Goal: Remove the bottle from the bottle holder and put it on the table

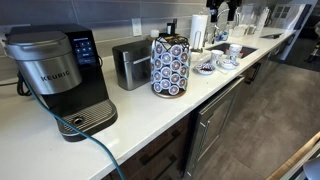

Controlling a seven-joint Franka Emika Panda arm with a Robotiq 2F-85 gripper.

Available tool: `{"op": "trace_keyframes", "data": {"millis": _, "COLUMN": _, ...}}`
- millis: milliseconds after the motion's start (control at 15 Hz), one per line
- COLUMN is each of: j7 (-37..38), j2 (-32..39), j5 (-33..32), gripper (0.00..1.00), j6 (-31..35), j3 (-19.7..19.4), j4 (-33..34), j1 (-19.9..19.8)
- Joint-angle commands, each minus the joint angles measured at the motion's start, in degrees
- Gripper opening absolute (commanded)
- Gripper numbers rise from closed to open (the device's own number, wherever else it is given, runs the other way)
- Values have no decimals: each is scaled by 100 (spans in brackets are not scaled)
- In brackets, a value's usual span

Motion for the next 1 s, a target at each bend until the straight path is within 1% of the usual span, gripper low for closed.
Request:
{"op": "trace_keyframes", "data": {"millis": 0, "j7": -333, "j2": -113, "j5": 764, "gripper": 100, "j6": 428, "j3": -482, "j4": -285, "j1": -113}}
{"op": "trace_keyframes", "data": {"millis": 133, "j7": -406, "j2": -34, "j5": 1139, "gripper": 100, "j6": 636, "j3": -727, "j4": -362, "j1": -216}}
{"op": "trace_keyframes", "data": {"millis": 267, "j7": -150, "j2": 48, "j5": 1346, "gripper": 100, "j6": 914, "j3": -898, "j4": -490, "j1": -370}}
{"op": "trace_keyframes", "data": {"millis": 600, "j7": 835, "j2": 427, "j5": 1434, "gripper": 100, "j6": 1453, "j3": -1062, "j4": -596, "j1": -659}}
{"op": "trace_keyframes", "data": {"millis": 933, "j7": 1595, "j2": 930, "j5": 2113, "gripper": 100, "j6": 1540, "j3": -1193, "j4": -421, "j1": -768}}
